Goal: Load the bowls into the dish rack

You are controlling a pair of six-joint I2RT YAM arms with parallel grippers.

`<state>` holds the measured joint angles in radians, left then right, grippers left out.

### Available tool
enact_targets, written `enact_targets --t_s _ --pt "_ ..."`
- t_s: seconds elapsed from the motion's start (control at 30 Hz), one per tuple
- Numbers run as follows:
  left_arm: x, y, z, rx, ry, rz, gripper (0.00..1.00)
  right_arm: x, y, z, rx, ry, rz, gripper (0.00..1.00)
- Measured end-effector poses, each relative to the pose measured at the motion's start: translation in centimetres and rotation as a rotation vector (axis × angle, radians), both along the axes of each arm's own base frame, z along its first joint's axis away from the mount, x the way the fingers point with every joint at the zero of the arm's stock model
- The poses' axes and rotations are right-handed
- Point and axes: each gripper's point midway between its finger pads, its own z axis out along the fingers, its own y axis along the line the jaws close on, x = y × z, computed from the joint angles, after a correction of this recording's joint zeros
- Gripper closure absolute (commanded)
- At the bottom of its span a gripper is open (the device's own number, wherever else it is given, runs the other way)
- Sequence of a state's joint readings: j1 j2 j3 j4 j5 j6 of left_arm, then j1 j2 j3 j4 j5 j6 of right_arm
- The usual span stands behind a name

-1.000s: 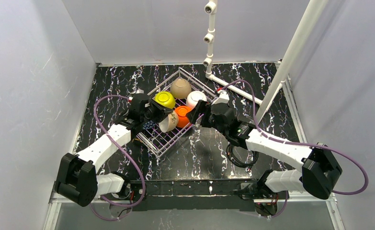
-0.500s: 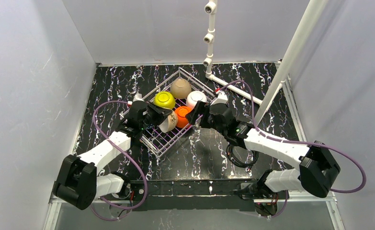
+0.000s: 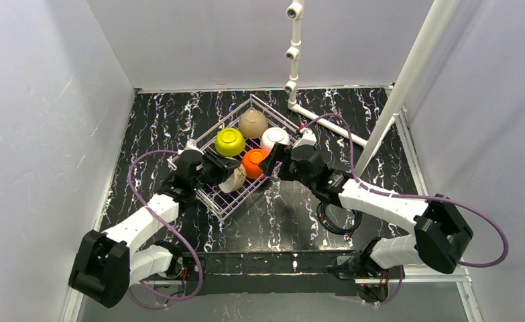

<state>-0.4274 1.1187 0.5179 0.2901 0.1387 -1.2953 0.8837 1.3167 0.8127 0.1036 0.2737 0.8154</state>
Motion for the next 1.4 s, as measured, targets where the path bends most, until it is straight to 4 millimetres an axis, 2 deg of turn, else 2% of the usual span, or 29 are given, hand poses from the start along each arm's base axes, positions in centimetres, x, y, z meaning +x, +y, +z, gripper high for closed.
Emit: enact_targets --t_s 0.07,0.2,0.23,0.4,0.6,0.7,0.8,0.97,1.23,1.4 --pt "-0.5 0.2 0.1 0.006 0.008 0.0 0.82 0.0 0.0 -0.1 -0.001 0.002 0.002 0.04" --pt "-1.3 0.9 0.4 0.021 0.006 0.006 0.99 0.0 0.7 -0.4 -0.008 0.011 0.028 0.02" --pt "-1.4 1.1 0.6 0.022 0.002 0.012 1.0 -0.1 1.1 -0.5 -0.01 0.014 0.047 0.01" --pt "-1.7 1.7 0.6 0.026 0.008 0.02 1.0 -0.8 4.1 -0.8 -0.001 0.013 0.218 0.02" --pt "-1.6 2.2 0.6 0.009 0.017 -0.001 1.0 -3.1 7.8 0.2 0.079 -0.029 0.496 0.01" --pt "-1.7 2.4 0.7 -0.001 0.022 -0.016 1.0 -4.1 8.9 0.1 0.105 -0.054 0.603 0.01" --pt "-1.8 2.5 0.7 -0.008 0.028 -0.029 1.0 -4.7 9.3 0.3 0.112 -0.088 0.666 0.01" --pt "-2.2 2.4 0.9 -0.024 0.044 -0.055 1.0 -4.3 9.7 0.5 0.083 -0.147 0.706 0.01" --pt "-2.8 2.1 1.0 -0.033 0.068 -0.083 1.0 -3.6 10.4 -1.3 0.024 -0.15 0.711 0.01" --pt "-2.9 2.3 1.1 -0.029 0.073 -0.079 1.0 -3.5 11.1 -1.3 -0.009 -0.162 0.683 0.01"
